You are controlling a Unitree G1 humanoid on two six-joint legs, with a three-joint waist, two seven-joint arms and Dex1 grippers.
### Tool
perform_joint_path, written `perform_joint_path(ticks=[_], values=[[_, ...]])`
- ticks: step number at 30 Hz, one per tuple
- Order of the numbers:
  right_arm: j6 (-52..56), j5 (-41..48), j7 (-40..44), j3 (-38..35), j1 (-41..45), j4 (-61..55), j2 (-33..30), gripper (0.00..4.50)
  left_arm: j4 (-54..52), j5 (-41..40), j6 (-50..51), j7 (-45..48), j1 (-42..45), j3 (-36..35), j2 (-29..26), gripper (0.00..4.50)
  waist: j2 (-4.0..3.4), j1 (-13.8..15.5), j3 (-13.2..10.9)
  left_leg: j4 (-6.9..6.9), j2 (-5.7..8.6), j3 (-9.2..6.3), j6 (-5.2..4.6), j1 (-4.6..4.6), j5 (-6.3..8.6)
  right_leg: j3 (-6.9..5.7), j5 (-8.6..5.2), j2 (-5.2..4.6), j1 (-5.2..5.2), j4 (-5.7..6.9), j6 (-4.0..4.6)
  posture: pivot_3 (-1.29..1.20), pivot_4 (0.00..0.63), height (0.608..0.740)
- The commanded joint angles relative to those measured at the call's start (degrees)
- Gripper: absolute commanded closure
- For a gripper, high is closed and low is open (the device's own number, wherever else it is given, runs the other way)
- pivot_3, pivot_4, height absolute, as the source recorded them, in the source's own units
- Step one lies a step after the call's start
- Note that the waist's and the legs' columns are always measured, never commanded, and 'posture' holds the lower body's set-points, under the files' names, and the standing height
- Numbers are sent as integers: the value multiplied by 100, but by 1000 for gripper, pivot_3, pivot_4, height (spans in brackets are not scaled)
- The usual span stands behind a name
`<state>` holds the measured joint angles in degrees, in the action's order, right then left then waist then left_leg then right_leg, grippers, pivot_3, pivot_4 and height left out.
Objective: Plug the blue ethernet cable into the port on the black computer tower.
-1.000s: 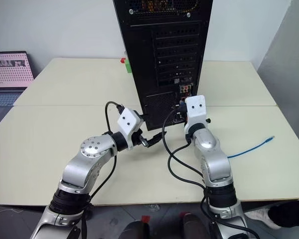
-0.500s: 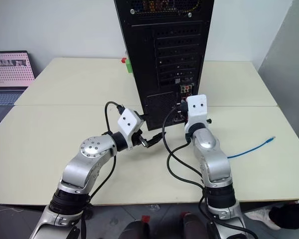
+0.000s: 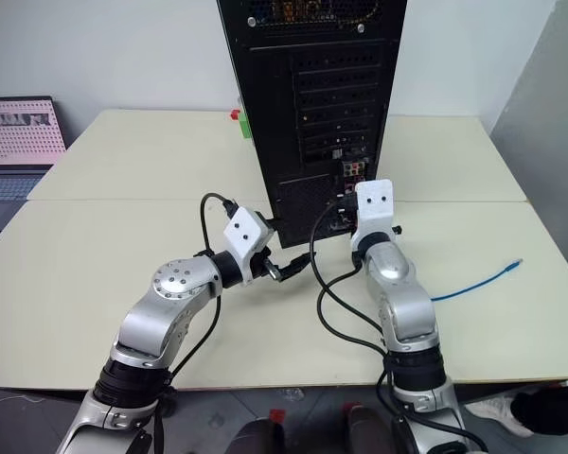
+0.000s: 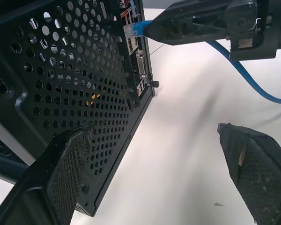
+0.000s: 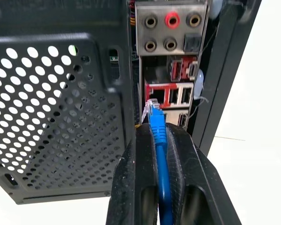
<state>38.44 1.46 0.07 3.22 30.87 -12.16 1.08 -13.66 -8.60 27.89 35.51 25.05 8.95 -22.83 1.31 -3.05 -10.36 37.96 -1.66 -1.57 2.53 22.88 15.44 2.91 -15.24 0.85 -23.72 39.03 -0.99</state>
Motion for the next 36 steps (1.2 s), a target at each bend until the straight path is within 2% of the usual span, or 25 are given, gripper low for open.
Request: perform_joint_path(ticks=[1,28,36], values=[[-153,-4,-7,-61,209,-169,-29,4499,-177,22,-140,-5,4,7,-19,0,0,0,0,0,0,0,0,0,0,0,0,0,0,0,0,0,150,740],[-127,33,-203,-303,354,21,49,4499,-156,35,-168,13,17,15,-2,0,0,13,0,1,0,0,0,2,0,0,0,-2,0,0,0,0,150,740],[-273,-58,-395,-69,446,133,385,4499,-142,29,-175,13,24,15,-1,0,0,6,0,1,0,0,0,0,0,0,0,-2,0,1,0,0,150,740]])
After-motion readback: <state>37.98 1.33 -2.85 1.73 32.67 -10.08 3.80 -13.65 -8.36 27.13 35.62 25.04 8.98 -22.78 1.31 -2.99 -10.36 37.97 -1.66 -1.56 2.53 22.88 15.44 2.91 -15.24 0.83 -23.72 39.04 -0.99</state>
